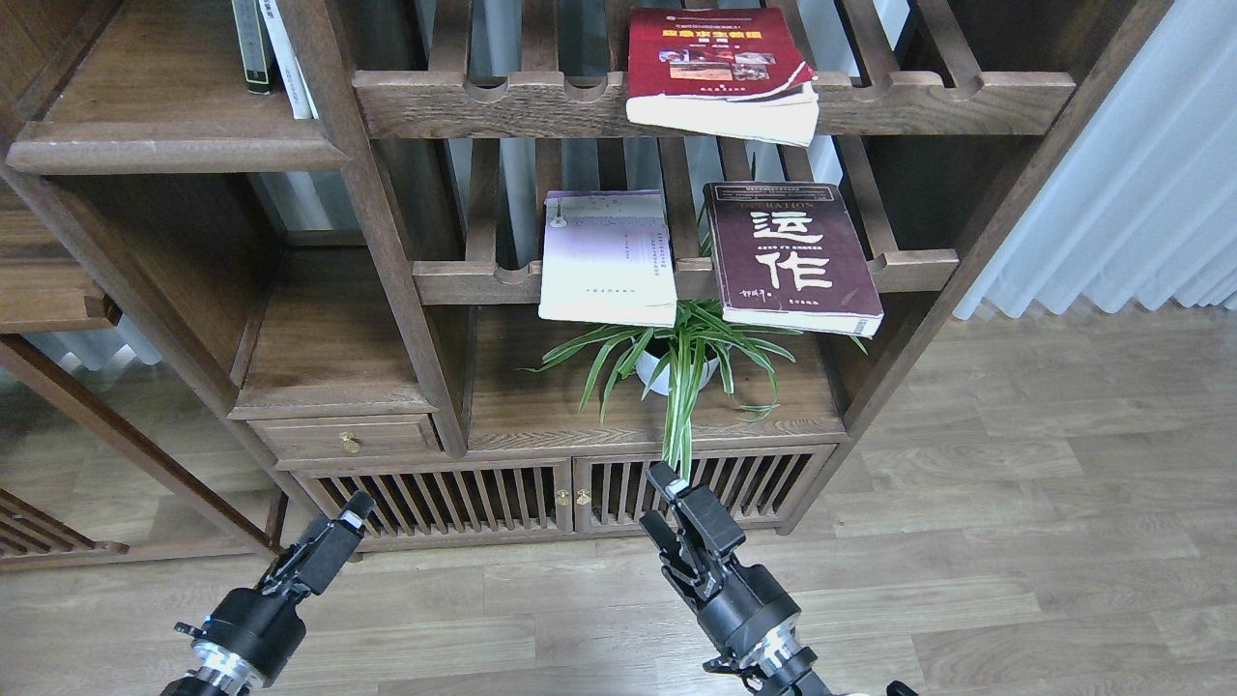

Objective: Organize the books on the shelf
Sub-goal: 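Reach the right gripper up toward the maroon book on the middle shelf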

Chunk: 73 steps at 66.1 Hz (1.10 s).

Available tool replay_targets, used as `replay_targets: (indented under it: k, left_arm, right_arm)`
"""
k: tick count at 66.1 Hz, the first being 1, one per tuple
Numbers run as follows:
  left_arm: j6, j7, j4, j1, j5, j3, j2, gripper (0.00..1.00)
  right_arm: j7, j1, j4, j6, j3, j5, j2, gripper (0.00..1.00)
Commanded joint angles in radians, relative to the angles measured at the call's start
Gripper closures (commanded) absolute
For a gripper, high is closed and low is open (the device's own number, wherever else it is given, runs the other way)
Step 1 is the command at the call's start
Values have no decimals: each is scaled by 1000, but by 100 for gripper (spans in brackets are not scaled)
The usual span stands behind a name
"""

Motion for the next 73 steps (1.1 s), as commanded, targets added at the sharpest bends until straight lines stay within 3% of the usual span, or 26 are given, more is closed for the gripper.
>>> replay_targets:
  k: [1, 32, 44, 58, 73]
  left_arm:
    - [0, 6, 15, 0, 0, -17, -25, 0]
    - [0, -3, 35, 0, 0, -106, -44, 0]
    - [0, -3, 63, 0, 0, -157, -44, 0]
    - [0, -3, 86, 3, 0, -183, -45, 0]
    - [0, -3, 91, 2, 0, -186, -45, 0]
  right_arm:
    - [-1, 24, -28, 13, -1, -2, 0, 1]
    - [-1, 61, -271, 13, -3, -2, 0, 1]
    - [-1, 87, -301, 13, -4, -2, -5, 1]
    - [4, 248, -497, 13, 26, 38, 0, 1]
    - [18, 315, -505, 13, 33, 69, 0, 1]
